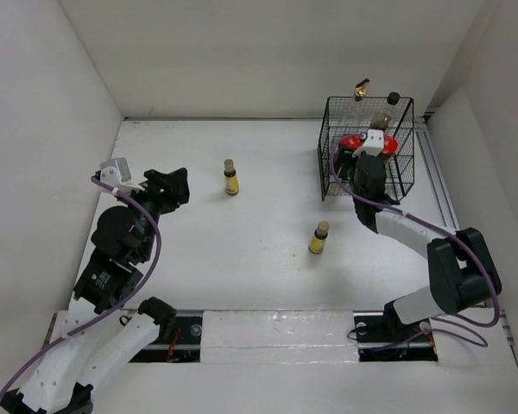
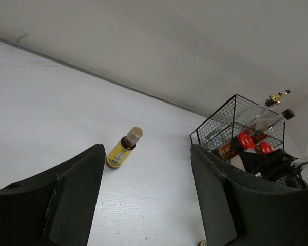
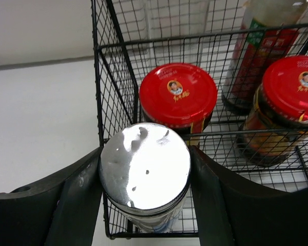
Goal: Organize the condiment bottles
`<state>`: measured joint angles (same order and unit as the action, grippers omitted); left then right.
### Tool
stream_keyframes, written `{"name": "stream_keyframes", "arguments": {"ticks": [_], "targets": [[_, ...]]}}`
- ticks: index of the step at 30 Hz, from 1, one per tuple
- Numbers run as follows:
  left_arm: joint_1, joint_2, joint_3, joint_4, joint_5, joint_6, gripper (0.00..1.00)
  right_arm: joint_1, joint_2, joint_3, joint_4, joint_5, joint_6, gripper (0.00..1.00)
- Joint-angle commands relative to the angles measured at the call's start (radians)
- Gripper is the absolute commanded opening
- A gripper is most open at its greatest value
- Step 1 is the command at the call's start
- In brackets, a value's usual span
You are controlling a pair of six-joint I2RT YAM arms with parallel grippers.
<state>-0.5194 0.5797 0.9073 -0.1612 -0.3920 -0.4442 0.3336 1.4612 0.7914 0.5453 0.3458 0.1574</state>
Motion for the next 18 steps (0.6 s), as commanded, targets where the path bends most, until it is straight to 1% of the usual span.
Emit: {"name": "stream_keyframes", "arguments": {"ticks": [1, 4, 5, 7, 8, 10, 11, 12, 14, 17, 18], "targets": [[0.004, 0.003, 0.005, 0.046, 0.008, 0.010, 0.63, 0.015, -0.012, -0.014, 0.075, 0.025, 0.024, 0.53], [0.004, 0.012, 0.005, 0.046, 0.008, 0.010, 0.63, 0.015, -0.012, -0.014, 0.051, 0.025, 0.033, 0.66], [0.004, 0.012, 0.005, 0.046, 0.008, 0.010, 0.63, 0.015, -0.012, -0.014, 0.038, 0.025, 0.033, 0.66], [0.004, 0.003, 0.005, 0.046, 0.008, 0.010, 0.63, 0.015, -0.030, -0.014, 0.007, 0.025, 0.033, 0.72], [0.004, 0.003, 0.005, 0.046, 0.008, 0.010, 0.63, 0.015, -0.039, -0.001, -0.008, 0.016, 0.033, 0.77], [0.004, 0.003, 0.005, 0.046, 0.008, 0.010, 0.63, 0.015, -0.082, 0.026, -0.069, 0.016, 0.024, 0.82], [0.004, 0.003, 0.005, 0.046, 0.008, 0.010, 0.64, 0.015, -0.100, 0.038, -0.088, 0.007, 0.015, 0.89], [0.004, 0.003, 0.005, 0.046, 0.008, 0.010, 0.64, 0.024, -0.120, 0.064, -0.108, 0.007, 0.005, 0.92], [0.004, 0.003, 0.005, 0.046, 0.008, 0.010, 0.64, 0.024, -0.174, 0.100, -0.194, -0.002, -0.021, 0.94], [0.004, 0.003, 0.005, 0.037, 0.008, 0.010, 0.67, 0.048, -0.199, 0.152, -0.243, -0.088, -0.059, 0.94], [0.004, 0.003, 0.005, 0.037, 0.008, 0.010, 0.69, 0.079, -0.199, 0.169, -0.258, -0.161, -0.059, 0.88]]}}
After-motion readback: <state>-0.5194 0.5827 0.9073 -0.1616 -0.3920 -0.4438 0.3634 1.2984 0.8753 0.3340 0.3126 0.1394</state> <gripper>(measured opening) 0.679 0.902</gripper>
